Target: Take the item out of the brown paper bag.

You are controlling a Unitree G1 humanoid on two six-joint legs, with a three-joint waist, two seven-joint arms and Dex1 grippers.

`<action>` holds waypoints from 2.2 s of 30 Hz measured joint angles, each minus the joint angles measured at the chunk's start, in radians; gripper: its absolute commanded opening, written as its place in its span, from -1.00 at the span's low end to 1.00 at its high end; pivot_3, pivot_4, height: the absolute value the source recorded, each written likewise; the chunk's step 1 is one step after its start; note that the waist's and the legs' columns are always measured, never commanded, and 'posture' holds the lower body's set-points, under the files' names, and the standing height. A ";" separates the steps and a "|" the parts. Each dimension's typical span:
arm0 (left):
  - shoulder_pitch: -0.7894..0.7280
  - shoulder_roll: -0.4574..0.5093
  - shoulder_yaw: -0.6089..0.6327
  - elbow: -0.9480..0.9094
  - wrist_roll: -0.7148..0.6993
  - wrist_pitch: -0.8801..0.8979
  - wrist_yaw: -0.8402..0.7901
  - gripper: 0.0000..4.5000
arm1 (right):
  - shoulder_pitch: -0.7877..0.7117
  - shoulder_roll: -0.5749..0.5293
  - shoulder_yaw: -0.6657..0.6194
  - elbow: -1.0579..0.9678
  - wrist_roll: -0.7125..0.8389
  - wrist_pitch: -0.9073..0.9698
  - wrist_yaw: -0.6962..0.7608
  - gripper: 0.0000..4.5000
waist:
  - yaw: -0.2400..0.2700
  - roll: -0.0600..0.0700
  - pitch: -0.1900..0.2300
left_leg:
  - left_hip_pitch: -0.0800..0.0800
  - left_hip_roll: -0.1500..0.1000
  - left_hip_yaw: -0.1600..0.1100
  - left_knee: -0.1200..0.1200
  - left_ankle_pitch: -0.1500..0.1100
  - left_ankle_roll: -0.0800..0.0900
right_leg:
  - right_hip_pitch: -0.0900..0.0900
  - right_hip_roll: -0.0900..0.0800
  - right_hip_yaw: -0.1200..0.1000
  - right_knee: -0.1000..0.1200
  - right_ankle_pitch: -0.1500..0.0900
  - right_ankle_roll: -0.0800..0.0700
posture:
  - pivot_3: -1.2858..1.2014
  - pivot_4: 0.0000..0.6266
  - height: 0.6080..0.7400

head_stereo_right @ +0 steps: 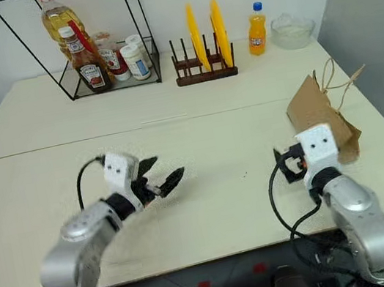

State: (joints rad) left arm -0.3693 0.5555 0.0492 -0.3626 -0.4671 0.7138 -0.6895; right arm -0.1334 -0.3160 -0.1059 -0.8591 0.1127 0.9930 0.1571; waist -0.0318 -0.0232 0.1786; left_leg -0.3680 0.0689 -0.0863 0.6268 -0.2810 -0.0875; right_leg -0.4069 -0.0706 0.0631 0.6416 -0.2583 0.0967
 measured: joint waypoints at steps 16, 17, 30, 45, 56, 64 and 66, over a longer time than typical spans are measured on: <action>-0.448 0.070 -0.090 0.244 -0.162 0.033 -0.436 0.98 | -0.248 -0.300 -0.190 0.049 -0.004 0.442 0.055 1.00 | -0.002 0.003 0.008 | -0.002 0.000 0.000 0.000 0.000 0.001 | -0.002 0.000 0.001 0.000 0.000 0.000 | 0.03 -0.52 1.00; -0.452 0.069 -0.092 0.250 -0.161 0.024 -0.441 0.98 | -0.258 -0.315 -0.190 0.075 0.013 0.453 0.080 1.00 | -0.002 0.003 0.008 | -0.003 0.000 0.000 0.000 0.000 0.001 | -0.002 0.000 0.000 0.000 0.000 0.000 | 0.03 -0.52 1.00; -0.436 0.068 -0.106 0.249 -0.145 -0.019 -0.452 0.98 | -0.487 -0.398 -0.170 0.541 0.144 0.398 0.250 1.00 | -0.002 0.005 0.011 | -0.009 -0.001 0.000 0.002 0.000 0.000 | -0.006 0.000 0.000 0.000 0.000 0.001 | 0.03 -0.52 1.00; -0.421 0.067 -0.103 0.232 -0.150 -0.022 -0.410 1.00 | -0.507 -0.414 -0.117 0.739 0.150 0.144 0.279 -0.21 | -0.002 0.005 0.011 | -0.014 -0.001 0.000 0.003 0.003 -0.004 | -0.012 0.000 0.001 0.002 0.001 0.002 | 0.03 -0.52 1.00; -0.422 0.068 -0.103 0.233 -0.149 -0.022 -0.412 1.00 | -0.516 -0.408 -0.117 0.757 0.184 0.172 0.277 -0.99 | -0.002 0.005 0.011 | -0.014 -0.001 0.000 0.003 0.003 -0.004 | -0.012 0.000 0.001 0.003 0.001 0.002 | 0.03 -0.52 1.00; -0.424 0.071 -0.097 0.233 -0.152 -0.020 -0.395 1.00 | -0.517 -0.431 -0.058 0.757 0.185 0.082 0.360 -0.99 | -0.005 0.005 0.011 | -0.014 -0.001 0.000 0.004 0.003 -0.004 | -0.012 0.000 0.001 0.004 0.001 0.002 | 0.03 -0.52 1.00; -0.421 0.078 -0.089 0.226 -0.154 -0.016 -0.391 1.00 | -0.517 -0.449 -0.031 0.758 0.185 0.045 0.400 -0.99 | -0.007 0.005 0.011 | -0.014 -0.001 0.000 0.004 0.003 -0.004 | -0.012 0.000 0.001 0.004 0.001 0.002 | 0.03 -0.52 1.00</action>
State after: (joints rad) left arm -0.7904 0.6335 -0.0396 -0.1367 -0.6211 0.6974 -1.0801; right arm -0.6501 -0.7647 -0.1368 -0.1014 0.2981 1.0379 0.5568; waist -0.0384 -0.0181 0.1895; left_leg -0.3820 0.0683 -0.0862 0.6306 -0.2777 -0.0920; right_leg -0.4193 -0.0706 0.0640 0.6453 -0.2570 0.0988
